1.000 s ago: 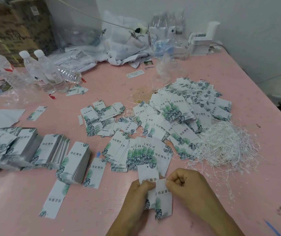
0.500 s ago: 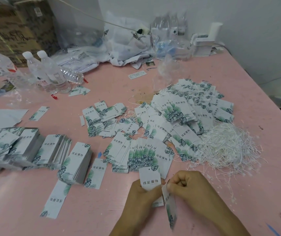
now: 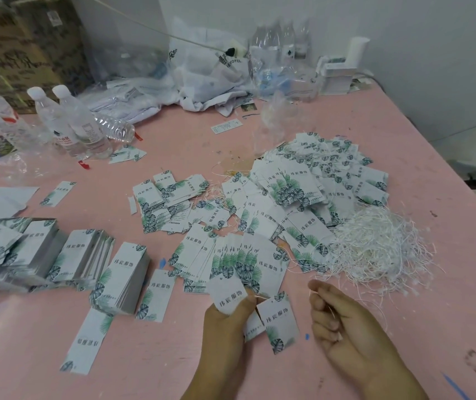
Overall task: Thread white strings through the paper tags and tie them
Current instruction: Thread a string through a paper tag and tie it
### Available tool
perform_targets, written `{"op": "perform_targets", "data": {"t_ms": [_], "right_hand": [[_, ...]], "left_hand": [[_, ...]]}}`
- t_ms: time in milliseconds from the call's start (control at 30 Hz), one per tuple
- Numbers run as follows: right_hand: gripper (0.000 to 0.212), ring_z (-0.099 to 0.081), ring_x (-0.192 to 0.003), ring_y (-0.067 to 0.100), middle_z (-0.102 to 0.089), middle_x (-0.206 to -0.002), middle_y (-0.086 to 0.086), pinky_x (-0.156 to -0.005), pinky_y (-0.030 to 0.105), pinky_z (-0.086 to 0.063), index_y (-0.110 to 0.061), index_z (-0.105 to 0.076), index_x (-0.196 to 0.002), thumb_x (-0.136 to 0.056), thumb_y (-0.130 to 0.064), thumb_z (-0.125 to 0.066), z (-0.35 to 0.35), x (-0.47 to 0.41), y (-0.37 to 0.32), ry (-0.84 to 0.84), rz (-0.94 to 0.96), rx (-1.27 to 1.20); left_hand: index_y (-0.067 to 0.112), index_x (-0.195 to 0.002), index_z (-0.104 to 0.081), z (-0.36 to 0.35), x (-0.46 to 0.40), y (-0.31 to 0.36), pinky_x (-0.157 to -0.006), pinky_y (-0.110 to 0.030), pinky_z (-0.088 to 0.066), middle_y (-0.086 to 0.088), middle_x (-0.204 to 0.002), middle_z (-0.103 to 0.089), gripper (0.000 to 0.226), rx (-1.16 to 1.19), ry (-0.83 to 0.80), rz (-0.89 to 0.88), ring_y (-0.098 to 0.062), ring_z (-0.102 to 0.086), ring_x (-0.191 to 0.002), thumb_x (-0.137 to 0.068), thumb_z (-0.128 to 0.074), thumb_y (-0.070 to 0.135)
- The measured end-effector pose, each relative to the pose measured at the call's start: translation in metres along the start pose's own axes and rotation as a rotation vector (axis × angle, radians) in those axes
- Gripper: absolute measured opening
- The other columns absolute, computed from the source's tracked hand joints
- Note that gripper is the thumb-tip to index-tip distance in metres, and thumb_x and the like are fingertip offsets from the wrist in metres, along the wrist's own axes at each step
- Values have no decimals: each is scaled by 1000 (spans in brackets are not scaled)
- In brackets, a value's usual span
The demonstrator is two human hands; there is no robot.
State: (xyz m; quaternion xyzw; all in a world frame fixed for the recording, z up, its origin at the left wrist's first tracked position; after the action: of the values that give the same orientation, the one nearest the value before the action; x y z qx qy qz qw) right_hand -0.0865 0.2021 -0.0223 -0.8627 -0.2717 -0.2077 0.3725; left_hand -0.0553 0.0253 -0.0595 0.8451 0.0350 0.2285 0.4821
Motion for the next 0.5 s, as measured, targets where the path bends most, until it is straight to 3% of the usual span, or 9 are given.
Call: {"op": "perform_targets", "data": {"t_ms": [67,133,233,367,500], "right_hand": [[21,-29,-39,8,-47,-59,3,-33,19,-24,-8,-69,-93,-79,-22,-65,-15,5,-6,-6,151,230],[20,-38,-45,13,-48,-58,2,-41,24,-35,-24,-74,-91,-79,-39,-71,-33,14,-13,34,372,683],[8,-43,-51,4,-47,-56,-7,-52,20,-41,-40,-71,-89,-83,-35,-71,-57,21,-11,45,602,1104],[13,-41,-49,2,-45,-52,-7,-51,20,-38,-38,-71,-82,-83,-25,-74,-63,17,-6,39,610,1195],[9,-37,-48,2,-44,-52,-5,-48,15,-33,-32,-71,-78,-84,-25,-72,-61,15,-4,44,605,1200]], "left_hand": [[0,-88,-73,-2,1,0,-89,-68,-50,-29,-94,-71,39,-11,-7,-15,-42,-69,-90,-65,-88,27],[-1,-90,-72,-4,2,0,-90,-72,-47,-29,-92,-70,42,-30,-20,-21,-43,-69,-91,-66,-89,30],[0,-96,-73,-8,3,-1,-89,-71,-49,-30,-95,-70,38,-44,-54,-16,-48,-68,-95,-72,-86,26],[1,-98,-73,-7,4,1,-89,-65,-52,-31,-99,-70,32,-66,-72,-29,-50,-68,-96,-76,-83,22],[5,-97,-75,-2,2,1,-86,-69,-51,-27,-97,-72,30,-180,-44,-79,-47,-70,-93,-78,-79,28]]}}
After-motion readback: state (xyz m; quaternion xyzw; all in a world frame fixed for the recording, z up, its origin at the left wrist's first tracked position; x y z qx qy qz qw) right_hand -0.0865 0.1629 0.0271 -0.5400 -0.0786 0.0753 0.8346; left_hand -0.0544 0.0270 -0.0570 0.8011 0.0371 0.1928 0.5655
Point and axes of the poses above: each hand's wrist, its own x-axis away from the middle knuckle, its own z-axis out of the back of the hand, y = z × x, the point moved 9 cm from there along -x, towards the middle knuckle
